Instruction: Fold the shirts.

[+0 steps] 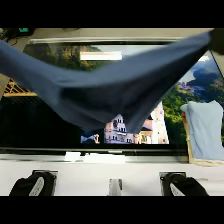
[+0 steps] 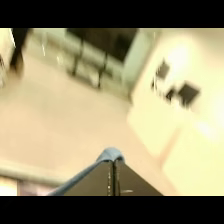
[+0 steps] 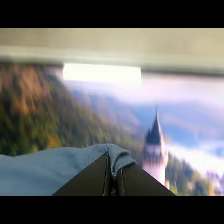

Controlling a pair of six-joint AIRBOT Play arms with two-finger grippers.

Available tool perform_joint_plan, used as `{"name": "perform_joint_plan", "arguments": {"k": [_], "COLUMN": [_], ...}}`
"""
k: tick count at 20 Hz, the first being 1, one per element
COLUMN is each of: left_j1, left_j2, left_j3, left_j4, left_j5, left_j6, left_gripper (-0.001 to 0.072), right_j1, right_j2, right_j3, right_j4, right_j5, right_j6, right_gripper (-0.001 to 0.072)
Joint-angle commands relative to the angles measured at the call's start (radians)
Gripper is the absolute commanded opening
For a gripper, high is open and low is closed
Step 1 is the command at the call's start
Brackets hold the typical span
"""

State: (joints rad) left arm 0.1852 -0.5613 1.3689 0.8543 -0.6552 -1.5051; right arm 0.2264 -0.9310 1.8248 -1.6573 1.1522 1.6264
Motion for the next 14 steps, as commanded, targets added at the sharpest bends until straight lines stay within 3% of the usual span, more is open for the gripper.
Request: {"name": "perform_joint_plan", "arguments": {"k": [1,4,6,10,14], "left_j1": [0.132,0.132,0.132,0.13,0.13], "left_j2": [0.018,0.018,0.018,0.018,-0.019], "left_j3": [0.249,0.371,0.401,0.402,0.402], "left_j4": [-0.065,-0.073,-0.023,-0.063,-0.057], "left_j5": [0.037,0.097,0.095,0.096,-0.06], "left_j6": [-0.037,-0.021,-0.023,-0.104,-0.059], "left_gripper": [0.0027,0.0026,0.0026,0.0026,0.0027], "right_j1": [0.001,0.001,0.001,0.001,0.001], "right_j2": [0.066,0.146,0.19,0.239,0.211], "right_j3": [0.084,0.089,0.089,0.089,0.089], "right_j4": [-0.003,-0.005,-0.034,-0.055,-0.089], "right_j5": [-0.137,-0.204,-0.168,-0.049,0.087], "right_j6": [0.004,0.004,0.004,0.004,0.004], "right_gripper": [0.0024,0.0023,0.0023,0.0023,0.0023]}}
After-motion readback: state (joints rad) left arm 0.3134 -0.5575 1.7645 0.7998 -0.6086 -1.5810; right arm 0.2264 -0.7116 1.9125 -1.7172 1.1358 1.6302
